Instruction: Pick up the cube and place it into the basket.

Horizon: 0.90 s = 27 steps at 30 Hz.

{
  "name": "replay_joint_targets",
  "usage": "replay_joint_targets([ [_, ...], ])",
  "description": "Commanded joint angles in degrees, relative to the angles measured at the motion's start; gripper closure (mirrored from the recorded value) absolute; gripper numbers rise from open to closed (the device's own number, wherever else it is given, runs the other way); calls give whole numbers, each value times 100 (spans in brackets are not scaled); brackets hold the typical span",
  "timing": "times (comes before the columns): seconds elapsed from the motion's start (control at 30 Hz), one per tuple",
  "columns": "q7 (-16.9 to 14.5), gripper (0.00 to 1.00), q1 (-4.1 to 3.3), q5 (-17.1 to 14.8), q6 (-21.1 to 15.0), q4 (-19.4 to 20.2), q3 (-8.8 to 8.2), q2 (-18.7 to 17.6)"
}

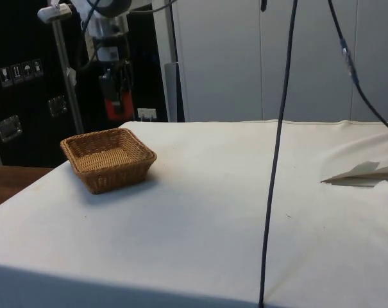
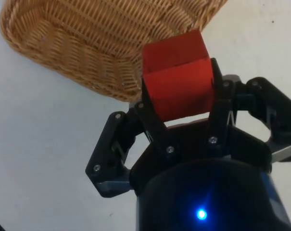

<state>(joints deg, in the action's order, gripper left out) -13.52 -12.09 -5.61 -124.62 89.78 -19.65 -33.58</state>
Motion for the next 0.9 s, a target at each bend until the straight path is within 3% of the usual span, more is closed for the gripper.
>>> replay_joint_targets([
  [0.0,-46,100,52,-69,86,-86,46,-74],
  [0.13,-138,100,109,-229,103,-286,52,-281],
  [0.17,-69,100,40,-143,6,-195,-6,-218],
  [0.2,-160,100,120,-275,103,-350,46,-344],
  [0.4,-315,100,183,-556,143,-751,11,-716],
  [0.43,-281,100,138,-516,57,-688,-34,-682],
  [0.47,-338,100,195,-590,143,-796,6,-756],
  [0.53,-395,100,218,-665,126,-905,-6,-859],
  [0.63,-447,100,235,-733,80,-963,0,-945],
  [0.67,-407,100,195,-688,74,-922,-40,-911],
  [0.7,-470,100,241,-756,46,-968,0,-963],
  [0.87,-596,100,235,-877,-160,-940,-6,-1054],
])
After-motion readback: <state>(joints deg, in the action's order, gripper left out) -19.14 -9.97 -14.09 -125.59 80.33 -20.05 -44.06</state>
